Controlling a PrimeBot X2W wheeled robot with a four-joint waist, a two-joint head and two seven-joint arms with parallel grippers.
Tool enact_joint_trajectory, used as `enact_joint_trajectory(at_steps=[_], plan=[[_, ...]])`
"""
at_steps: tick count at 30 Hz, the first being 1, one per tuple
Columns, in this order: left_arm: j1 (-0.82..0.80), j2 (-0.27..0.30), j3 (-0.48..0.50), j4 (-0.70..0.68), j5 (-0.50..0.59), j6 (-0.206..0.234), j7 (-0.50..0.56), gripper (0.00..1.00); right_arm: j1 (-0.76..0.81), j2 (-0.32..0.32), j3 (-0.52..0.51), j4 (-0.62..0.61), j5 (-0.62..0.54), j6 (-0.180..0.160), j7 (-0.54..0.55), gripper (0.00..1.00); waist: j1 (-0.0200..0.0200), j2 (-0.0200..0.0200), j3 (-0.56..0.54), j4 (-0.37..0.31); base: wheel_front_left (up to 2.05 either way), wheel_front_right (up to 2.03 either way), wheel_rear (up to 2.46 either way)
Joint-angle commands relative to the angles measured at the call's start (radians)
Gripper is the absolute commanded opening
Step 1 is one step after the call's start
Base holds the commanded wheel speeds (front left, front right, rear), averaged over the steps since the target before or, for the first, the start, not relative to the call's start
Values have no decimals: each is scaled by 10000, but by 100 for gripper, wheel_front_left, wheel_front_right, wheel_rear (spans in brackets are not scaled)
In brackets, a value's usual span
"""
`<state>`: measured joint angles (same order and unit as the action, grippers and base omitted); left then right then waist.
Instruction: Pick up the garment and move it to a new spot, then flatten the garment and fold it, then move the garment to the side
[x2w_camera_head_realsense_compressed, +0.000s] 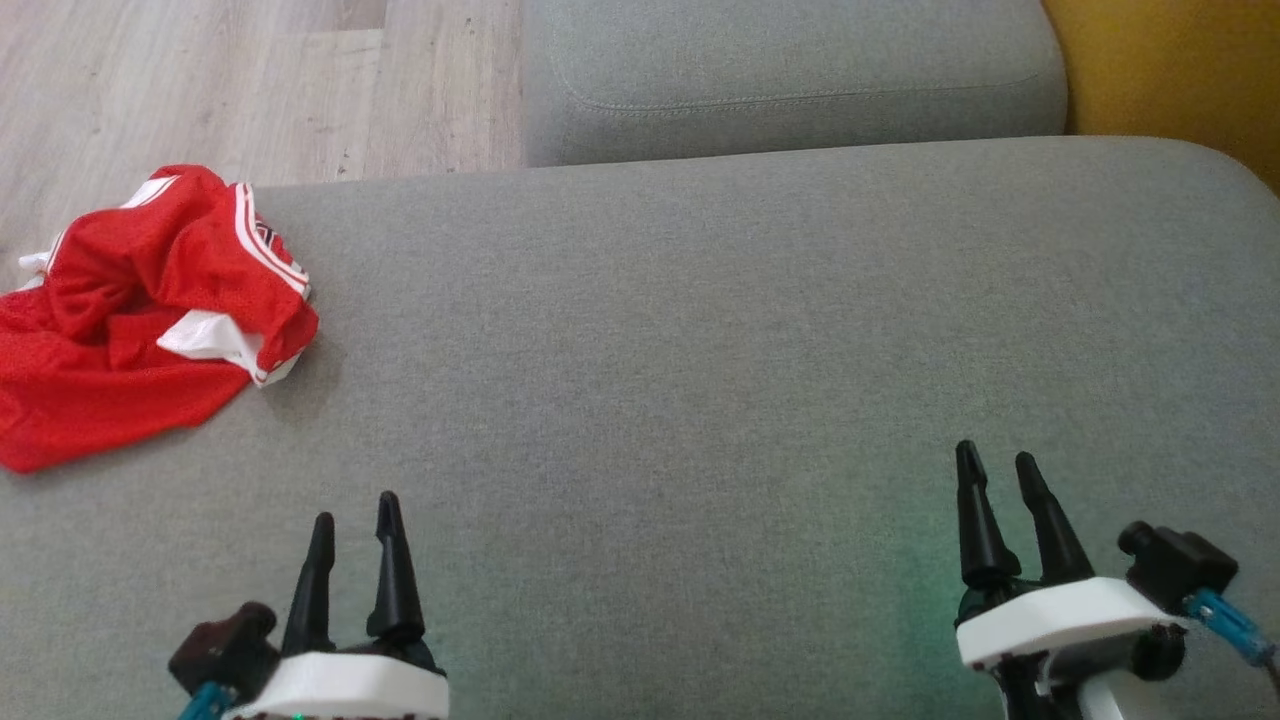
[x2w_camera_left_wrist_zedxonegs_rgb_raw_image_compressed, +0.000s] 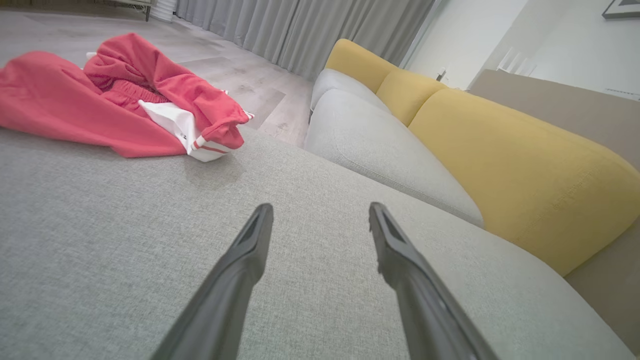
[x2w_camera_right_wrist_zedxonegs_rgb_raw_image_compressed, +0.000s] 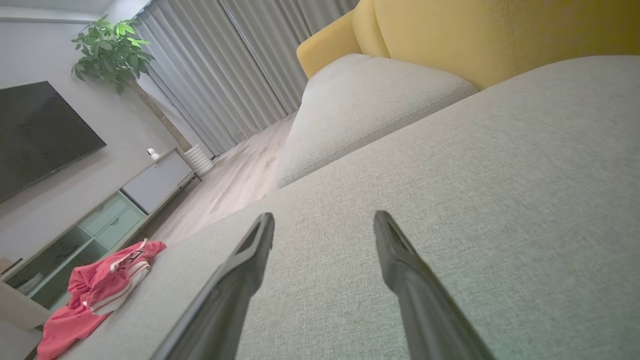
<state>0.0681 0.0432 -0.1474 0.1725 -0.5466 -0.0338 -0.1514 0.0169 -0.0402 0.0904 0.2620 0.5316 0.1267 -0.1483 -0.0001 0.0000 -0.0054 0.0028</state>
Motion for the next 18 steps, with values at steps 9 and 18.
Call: enact_joint_trajectory(at_steps=[9, 18], plan=[[-203, 59, 23, -95, 1316, 110, -394, 100, -372, -84, 367, -88, -1467, 33, -428, 100, 1, 0, 19, 17, 0, 0, 0], [-200, 63, -42, 113, 2250, 246, -661, 100, -420, -90, 567, -31, -2580, 36, -694, 100, 1, 0, 15, 31, 0, 0, 0]])
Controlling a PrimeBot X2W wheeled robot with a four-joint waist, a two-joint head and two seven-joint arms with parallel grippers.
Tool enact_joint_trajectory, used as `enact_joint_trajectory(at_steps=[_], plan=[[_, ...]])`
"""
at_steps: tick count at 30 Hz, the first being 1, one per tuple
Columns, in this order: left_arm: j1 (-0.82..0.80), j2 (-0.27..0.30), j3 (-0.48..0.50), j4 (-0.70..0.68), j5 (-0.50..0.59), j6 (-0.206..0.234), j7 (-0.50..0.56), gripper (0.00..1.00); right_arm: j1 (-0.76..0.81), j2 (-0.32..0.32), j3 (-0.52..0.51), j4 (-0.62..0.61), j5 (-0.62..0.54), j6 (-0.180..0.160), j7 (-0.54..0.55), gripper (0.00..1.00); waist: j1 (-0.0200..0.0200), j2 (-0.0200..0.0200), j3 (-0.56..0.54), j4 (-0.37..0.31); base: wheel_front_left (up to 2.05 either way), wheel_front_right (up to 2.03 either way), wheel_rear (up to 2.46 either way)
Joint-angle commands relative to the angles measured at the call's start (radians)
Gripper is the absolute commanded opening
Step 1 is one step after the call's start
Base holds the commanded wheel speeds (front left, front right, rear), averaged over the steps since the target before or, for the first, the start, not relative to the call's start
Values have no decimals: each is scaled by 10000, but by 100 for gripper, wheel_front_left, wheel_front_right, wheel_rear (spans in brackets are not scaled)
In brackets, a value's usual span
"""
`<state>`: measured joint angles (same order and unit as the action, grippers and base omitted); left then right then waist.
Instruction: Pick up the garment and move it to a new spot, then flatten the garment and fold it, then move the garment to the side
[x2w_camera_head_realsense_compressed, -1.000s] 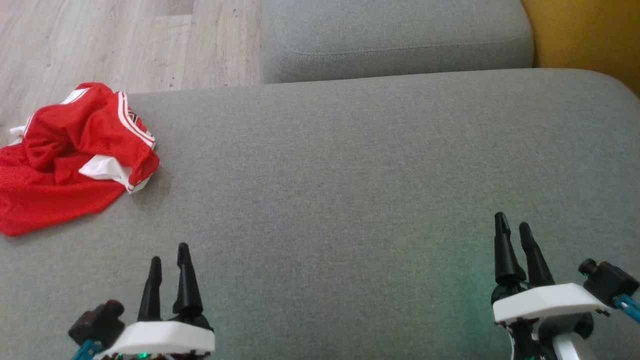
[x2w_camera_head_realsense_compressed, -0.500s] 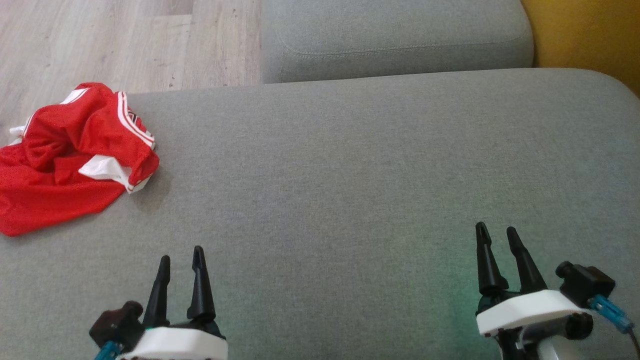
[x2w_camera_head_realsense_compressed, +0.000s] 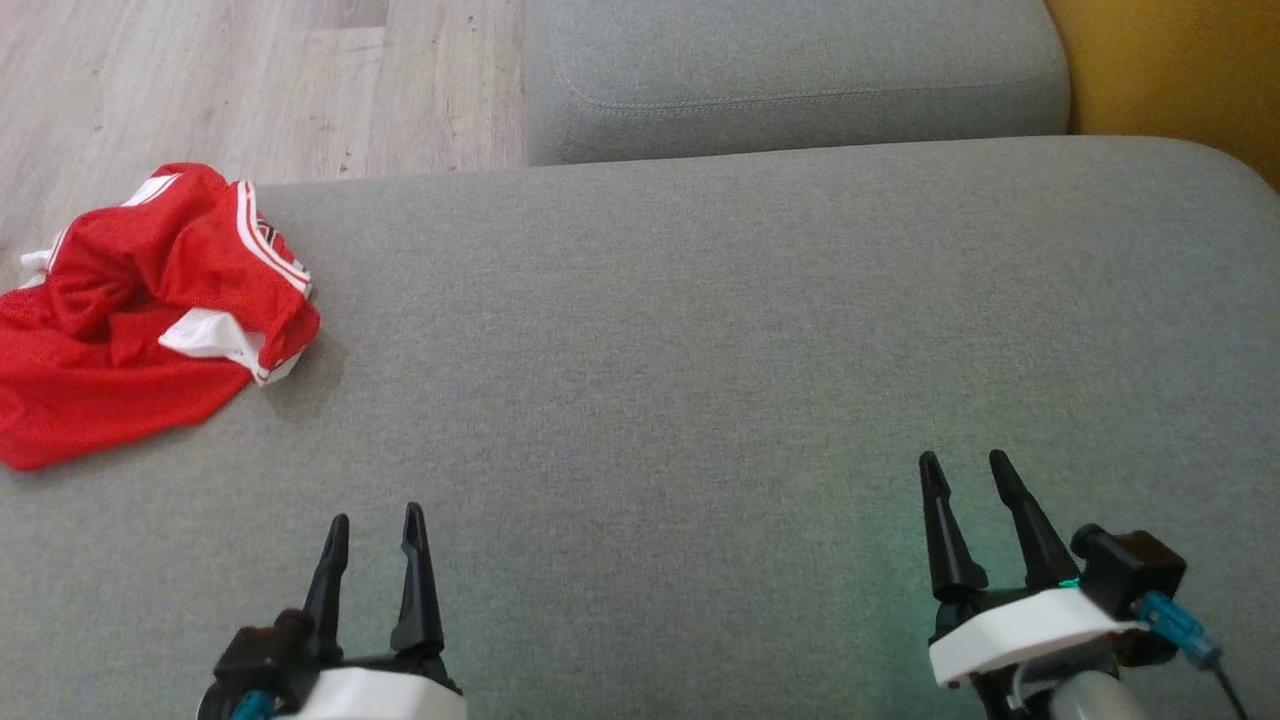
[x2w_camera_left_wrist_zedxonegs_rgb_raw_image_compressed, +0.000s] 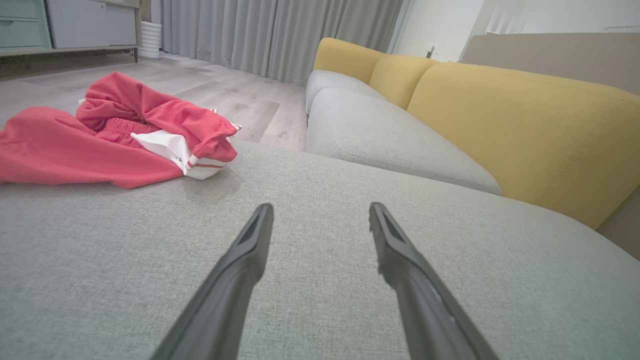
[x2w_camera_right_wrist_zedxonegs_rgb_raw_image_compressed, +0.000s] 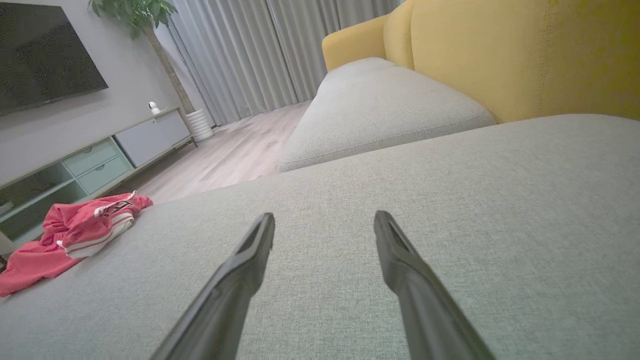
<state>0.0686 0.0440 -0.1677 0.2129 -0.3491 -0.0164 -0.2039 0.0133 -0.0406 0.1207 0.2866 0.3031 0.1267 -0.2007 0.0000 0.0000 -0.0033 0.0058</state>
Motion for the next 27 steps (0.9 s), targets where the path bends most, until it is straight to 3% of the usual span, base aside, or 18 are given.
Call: enact_joint_trajectory(at_steps=[1, 16, 27], plan=[[-186, 56, 147, -280, 373, 77, -165, 100, -385, -87, 282, -266, -416, 36, -200, 100, 0, 0, -10, 2, 0, 0, 0], [-38, 62, -40, 218, 1671, 295, -578, 100, -380, -97, 463, -93, -2115, 40, -611, 100, 0, 0, -23, 0, 0, 0, 0], [-63, 62, -10, 398, 1439, 337, -579, 100, -404, -97, 455, 54, -2116, 40, -611, 100, 0, 0, -25, 3, 0, 0, 0]])
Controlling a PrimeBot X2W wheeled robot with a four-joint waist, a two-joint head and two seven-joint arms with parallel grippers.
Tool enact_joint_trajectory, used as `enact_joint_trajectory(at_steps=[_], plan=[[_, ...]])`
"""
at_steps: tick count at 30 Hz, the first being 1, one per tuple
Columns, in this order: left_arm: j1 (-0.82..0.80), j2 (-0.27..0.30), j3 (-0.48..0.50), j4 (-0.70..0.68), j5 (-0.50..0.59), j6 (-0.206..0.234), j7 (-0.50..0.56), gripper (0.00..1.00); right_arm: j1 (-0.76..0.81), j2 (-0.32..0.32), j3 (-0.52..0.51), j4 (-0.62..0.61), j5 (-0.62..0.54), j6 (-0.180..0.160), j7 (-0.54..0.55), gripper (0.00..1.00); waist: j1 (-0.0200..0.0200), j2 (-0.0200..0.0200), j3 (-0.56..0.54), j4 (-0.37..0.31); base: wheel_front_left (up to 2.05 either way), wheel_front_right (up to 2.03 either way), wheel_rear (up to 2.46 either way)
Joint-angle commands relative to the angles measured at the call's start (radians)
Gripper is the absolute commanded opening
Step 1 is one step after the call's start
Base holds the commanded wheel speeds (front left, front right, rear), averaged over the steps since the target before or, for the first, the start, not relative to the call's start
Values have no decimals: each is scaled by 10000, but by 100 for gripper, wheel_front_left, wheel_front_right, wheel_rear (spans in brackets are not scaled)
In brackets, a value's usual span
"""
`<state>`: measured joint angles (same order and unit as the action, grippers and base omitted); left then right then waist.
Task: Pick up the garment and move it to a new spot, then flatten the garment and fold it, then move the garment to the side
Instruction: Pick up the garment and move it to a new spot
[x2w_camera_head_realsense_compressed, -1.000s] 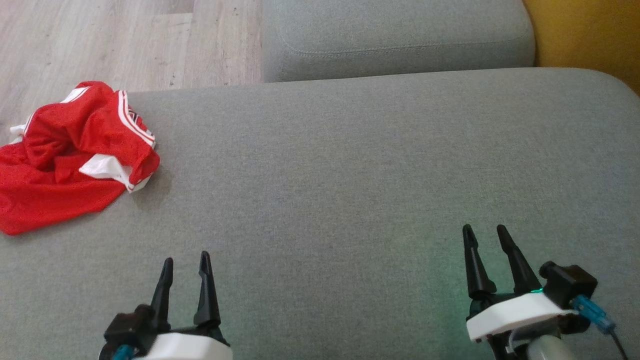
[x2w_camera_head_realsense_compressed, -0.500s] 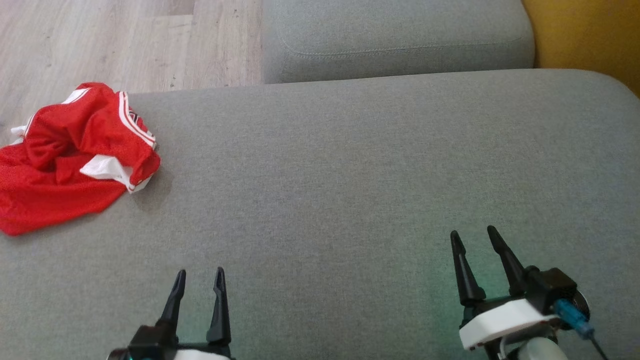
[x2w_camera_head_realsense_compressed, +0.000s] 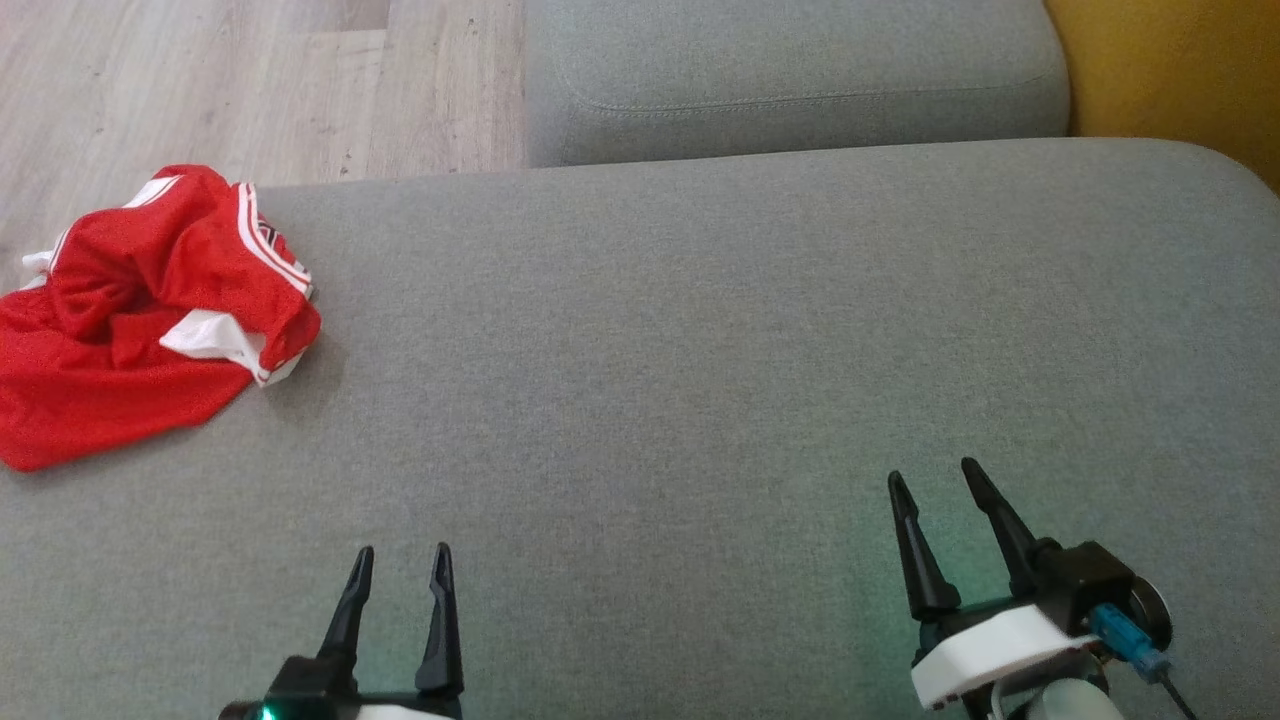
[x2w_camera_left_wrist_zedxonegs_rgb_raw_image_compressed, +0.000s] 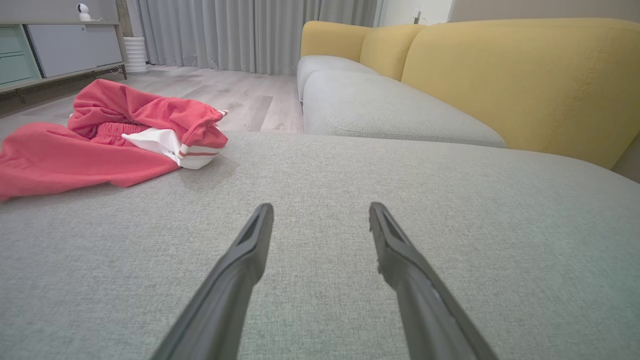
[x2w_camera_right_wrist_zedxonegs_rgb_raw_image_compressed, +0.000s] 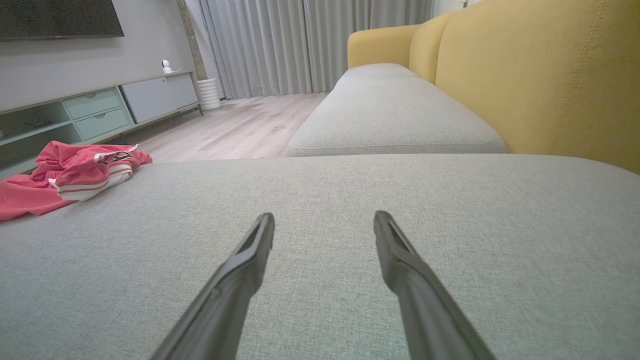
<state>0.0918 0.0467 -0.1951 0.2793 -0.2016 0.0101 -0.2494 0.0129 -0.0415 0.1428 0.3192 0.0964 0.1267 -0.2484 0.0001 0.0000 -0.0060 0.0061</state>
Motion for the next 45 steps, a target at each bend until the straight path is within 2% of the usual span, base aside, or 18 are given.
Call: enact_joint_trajectory(at_steps=[1, 8, 14, 18, 27, 34, 39, 45], plan=[[-298, 35, 272, -250, -50, 76, -124, 100, -404, -87, 233, -262, -49, 40, -134, 100, -1, 0, 2, 1, 0, 0, 0], [-326, 35, 277, -173, -94, 79, -124, 100, -401, -87, 193, -239, -53, 40, -134, 100, -1, 0, -1, 54, 0, 0, 0], [-397, 54, 298, -168, -125, 98, -124, 100, -310, -87, 107, -259, -65, 40, -134, 100, -1, 0, -54, 501, 0, 0, 0], [-401, 107, 314, -187, -102, 119, -124, 100, -228, -87, 53, -300, -17, 40, -134, 100, -1, 0, -115, 1122, 0, 0, 0], [-344, 368, 355, -332, -84, 210, -53, 100, -82, -87, 159, -336, 249, 40, -134, 100, -1, 0, -347, 3121, 0, 0, 0], [-245, 556, 460, -463, -144, 293, 28, 100, -95, -87, 348, -317, 416, 40, -134, 100, -1, 0, -428, 4056, 0, 0, 0], [-90, 646, 569, -623, -240, 397, 68, 100, -140, -87, 507, -275, 449, 40, -134, 100, -1, 0, -444, 4335, 0, 0, 0], [80, 925, 1023, -1051, -445, 620, 74, 100, -162, -87, 545, -267, 362, 40, -134, 100, -1, 0, -396, 4251, 0, 0, 0]])
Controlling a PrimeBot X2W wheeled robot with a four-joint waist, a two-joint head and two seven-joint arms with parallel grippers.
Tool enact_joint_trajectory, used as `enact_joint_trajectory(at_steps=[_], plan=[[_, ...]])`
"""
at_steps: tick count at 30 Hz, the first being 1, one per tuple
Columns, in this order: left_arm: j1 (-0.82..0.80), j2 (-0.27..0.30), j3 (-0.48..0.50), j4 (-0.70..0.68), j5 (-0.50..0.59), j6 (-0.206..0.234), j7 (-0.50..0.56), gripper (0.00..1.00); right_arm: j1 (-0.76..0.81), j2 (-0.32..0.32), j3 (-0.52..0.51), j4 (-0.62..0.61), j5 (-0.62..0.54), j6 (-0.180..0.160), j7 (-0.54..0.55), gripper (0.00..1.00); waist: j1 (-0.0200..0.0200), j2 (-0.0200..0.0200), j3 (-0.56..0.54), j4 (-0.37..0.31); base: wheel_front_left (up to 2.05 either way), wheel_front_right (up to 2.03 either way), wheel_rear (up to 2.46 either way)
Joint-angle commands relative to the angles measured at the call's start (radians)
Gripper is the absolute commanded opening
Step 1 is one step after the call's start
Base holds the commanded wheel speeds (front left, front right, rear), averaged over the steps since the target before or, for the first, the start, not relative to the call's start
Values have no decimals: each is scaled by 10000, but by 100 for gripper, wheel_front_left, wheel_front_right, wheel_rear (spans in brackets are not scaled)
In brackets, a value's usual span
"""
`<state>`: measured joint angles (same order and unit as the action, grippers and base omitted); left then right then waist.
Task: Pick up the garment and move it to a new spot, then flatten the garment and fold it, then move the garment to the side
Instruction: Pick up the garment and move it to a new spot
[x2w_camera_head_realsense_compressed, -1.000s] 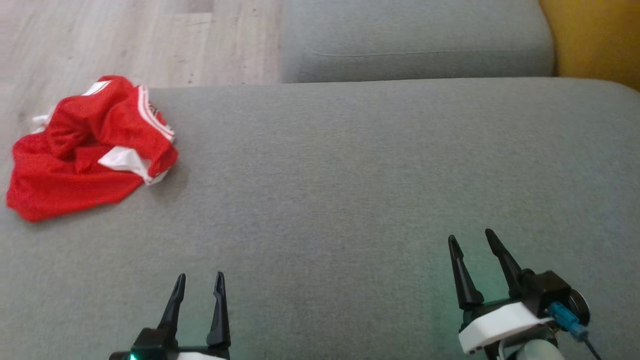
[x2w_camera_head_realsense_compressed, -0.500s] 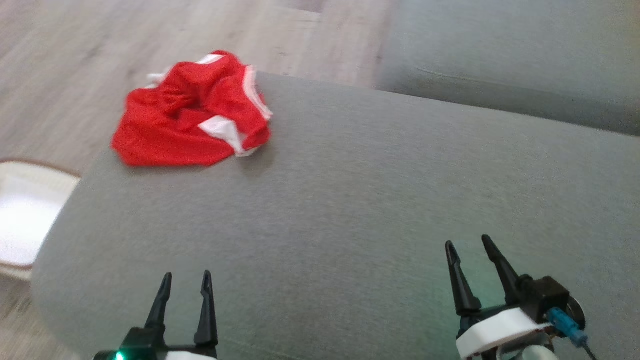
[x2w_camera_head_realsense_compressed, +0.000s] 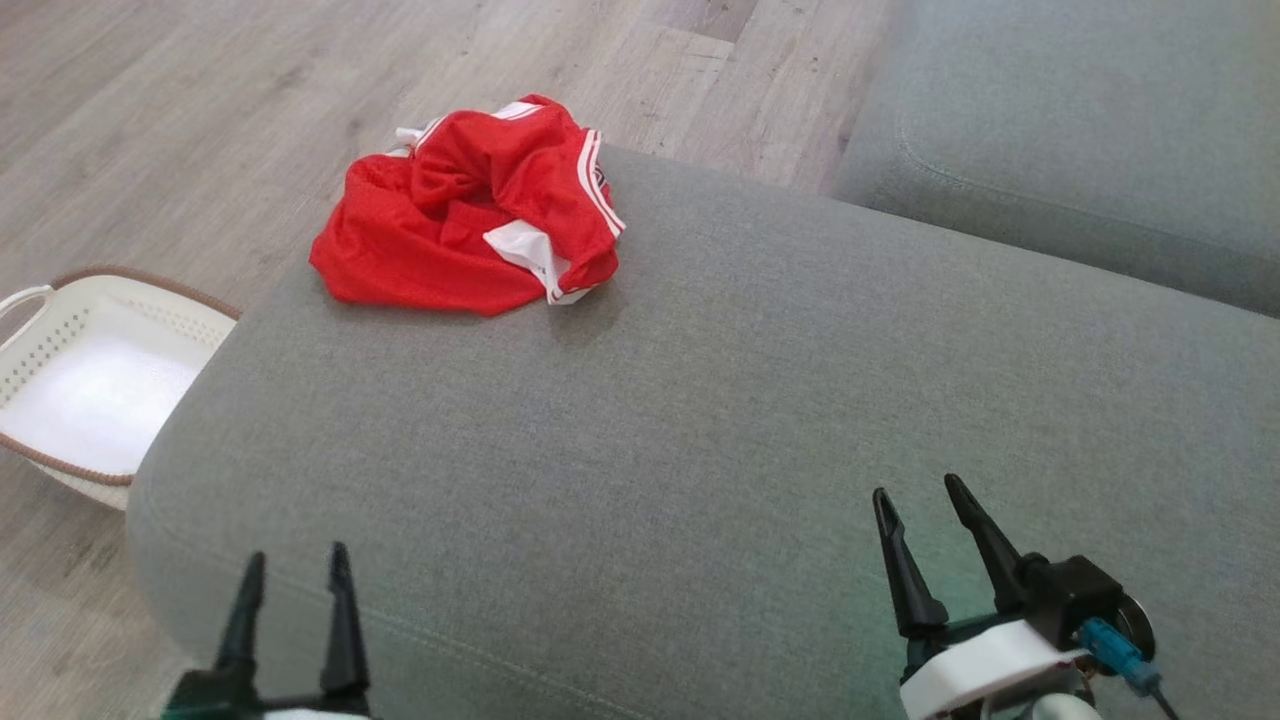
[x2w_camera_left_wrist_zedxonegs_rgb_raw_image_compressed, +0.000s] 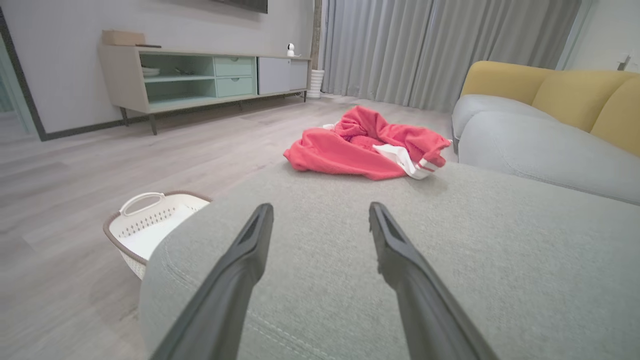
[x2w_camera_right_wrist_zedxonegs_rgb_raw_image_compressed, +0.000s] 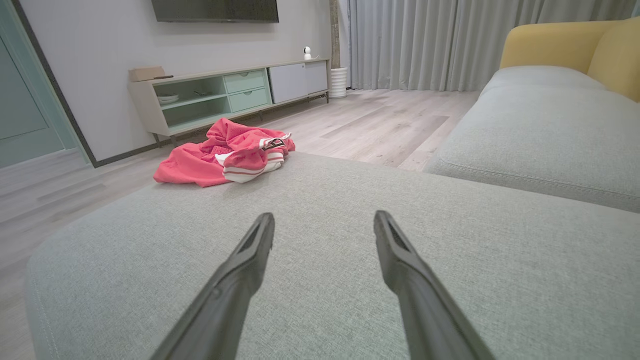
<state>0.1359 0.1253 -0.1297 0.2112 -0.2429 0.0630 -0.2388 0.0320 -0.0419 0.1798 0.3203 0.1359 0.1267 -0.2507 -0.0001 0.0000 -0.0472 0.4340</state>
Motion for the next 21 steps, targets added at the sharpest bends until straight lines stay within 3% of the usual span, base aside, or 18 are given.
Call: enact_joint_trajectory(at_steps=[1, 8, 12, 15, 21], plan=[[-358, 229, 443, -485, -28, 128, -18, 100, -344, -83, 138, -280, -62, 40, -111, 100, 1, 0, 33, -49, 0, 0, 0], [-983, 1033, 988, -2386, -104, 235, 877, 100, -465, -83, -168, -532, -400, 40, -111, 100, 1, 0, 448, -214, 0, 0, 0], [-2847, 2138, 1674, -3291, -248, 55, 1859, 100, -765, -83, -378, -813, -808, 40, -110, 100, 1, 0, 1024, -320, 0, 0, 0], [-4243, 2813, 2029, -2984, -377, -112, 2354, 100, -1088, -83, -322, -1010, -1055, 40, -28, 100, 1, 0, 1559, -535, 0, 0, 0], [-6749, 3639, 2415, -1320, -910, -472, 3090, 100, -1855, -83, -343, -1524, -1631, 40, 306, 100, 1, 0, 2776, -1118, 0, 0, 0]])
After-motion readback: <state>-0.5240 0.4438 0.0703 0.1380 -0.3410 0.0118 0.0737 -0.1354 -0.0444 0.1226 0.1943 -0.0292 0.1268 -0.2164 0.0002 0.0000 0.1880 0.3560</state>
